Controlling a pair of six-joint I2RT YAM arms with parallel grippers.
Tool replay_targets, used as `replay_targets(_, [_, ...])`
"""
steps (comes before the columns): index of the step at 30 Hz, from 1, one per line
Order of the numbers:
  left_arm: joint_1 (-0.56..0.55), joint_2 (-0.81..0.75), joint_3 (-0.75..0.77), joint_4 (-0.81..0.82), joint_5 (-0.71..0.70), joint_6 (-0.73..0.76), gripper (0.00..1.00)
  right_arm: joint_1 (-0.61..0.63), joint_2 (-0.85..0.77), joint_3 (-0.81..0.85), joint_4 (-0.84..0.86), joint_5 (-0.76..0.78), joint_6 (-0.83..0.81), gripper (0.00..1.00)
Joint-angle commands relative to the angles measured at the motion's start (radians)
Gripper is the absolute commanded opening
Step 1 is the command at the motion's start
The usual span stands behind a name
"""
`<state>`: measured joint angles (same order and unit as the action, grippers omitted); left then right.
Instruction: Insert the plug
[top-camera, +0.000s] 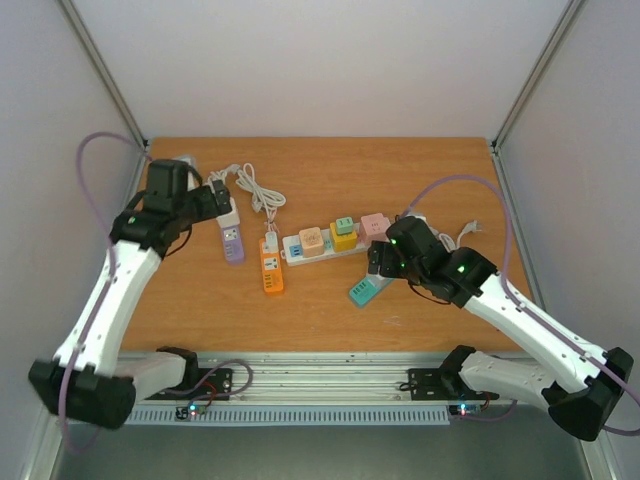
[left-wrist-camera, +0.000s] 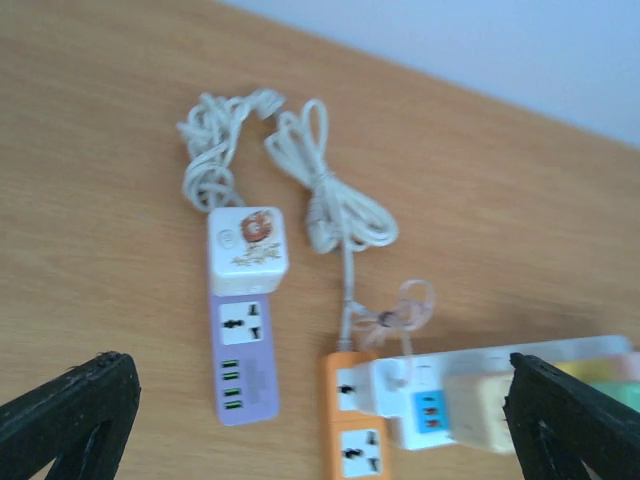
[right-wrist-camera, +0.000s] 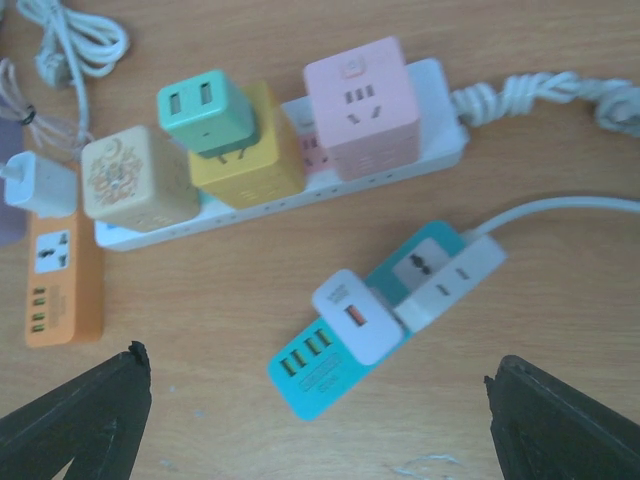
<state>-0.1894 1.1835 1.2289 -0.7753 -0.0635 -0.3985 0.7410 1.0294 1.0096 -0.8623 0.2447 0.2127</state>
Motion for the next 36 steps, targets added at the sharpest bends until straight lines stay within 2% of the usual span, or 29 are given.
replay_targets(1, [0.004,-0.213,-0.058,0.010,0.141,-0.037,0.99,0.000,-0.047,0.046,-0.113,0.152,-0.017,0.93])
replay_targets(6, [0.004,-0.458,-0.147,-0.005,0.224,0.019,0.99,-0.001,-0.104,0.055,-0.183,0.267,-0.003,0.98])
replay_targets(15, [0.003,-0.729,-0.258,-0.069,0.206,0.053,0.99,-0.002,-0.257,0.063,-0.283,0.410,0.050,0.98])
replay_targets(22, [0.004,-0.787,-0.266,-0.087,0.071,0.075,0.99,-0.002,-0.412,0.062,-0.337,0.473,0.113,0.98])
replay_targets(29, [0.002,-0.820,-0.282,-0.067,0.037,0.068,0.99,0.000,-0.532,0.045,-0.356,0.522,0.124,0.98])
replay_targets(36, [0.002,-0.813,-0.277,-0.077,0.015,0.051,0.99,-0.001,-0.557,0.040,-0.352,0.533,0.122,0.98])
